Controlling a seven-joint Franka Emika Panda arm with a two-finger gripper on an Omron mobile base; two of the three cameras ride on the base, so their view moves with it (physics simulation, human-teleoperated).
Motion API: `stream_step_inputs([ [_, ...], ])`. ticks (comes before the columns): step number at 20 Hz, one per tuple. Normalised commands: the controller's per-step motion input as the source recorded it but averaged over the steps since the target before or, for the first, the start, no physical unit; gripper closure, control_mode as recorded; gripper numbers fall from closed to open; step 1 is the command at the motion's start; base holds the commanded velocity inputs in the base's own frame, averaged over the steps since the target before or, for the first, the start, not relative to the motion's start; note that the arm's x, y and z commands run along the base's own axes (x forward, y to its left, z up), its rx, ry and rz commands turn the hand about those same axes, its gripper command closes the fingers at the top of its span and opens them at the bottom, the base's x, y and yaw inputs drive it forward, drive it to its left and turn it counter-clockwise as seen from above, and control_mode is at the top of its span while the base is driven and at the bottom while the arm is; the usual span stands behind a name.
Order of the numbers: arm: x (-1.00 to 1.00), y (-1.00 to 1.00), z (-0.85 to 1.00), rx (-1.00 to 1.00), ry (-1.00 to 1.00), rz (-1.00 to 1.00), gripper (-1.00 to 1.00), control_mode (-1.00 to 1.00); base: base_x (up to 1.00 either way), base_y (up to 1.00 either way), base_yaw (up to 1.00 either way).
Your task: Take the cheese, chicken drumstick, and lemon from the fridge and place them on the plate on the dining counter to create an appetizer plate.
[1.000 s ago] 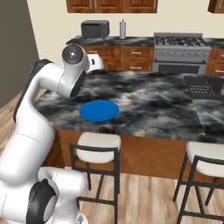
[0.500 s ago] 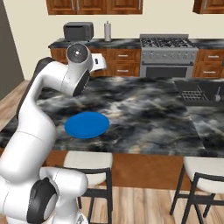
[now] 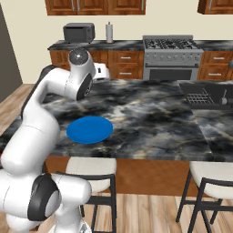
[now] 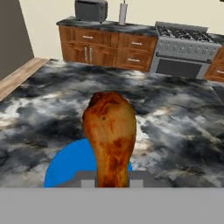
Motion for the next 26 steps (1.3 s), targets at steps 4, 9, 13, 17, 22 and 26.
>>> stream_step_inputs([
  [4, 0.27, 0.08, -0.74, 0.0, 0.3, -0.06, 1.0, -1.0, 0.0, 0.0, 0.0],
  [9, 0.28, 0.0, -0.93, 0.0, 0.2, 0.0, 1.0, -1.0, 0.0, 0.0, 0.0],
  [13, 0.28, 0.0, -0.92, 0.0, 0.16, 0.0, 1.0, -1.0, 0.0, 0.0, 0.0],
  [17, 0.24, 0.03, -0.87, 0.0, 0.11, 0.0, 1.0, -1.0, 0.0, 0.0, 0.0],
  [22, 0.28, 0.1, -0.83, 0.0, 0.06, 0.0, 1.0, -1.0, 0.0, 0.0, 0.0],
  [26, 0.34, 0.19, -0.67, 0.0, 0.01, -0.01, 1.0, -1.0, 0.0, 0.0, 0.0],
])
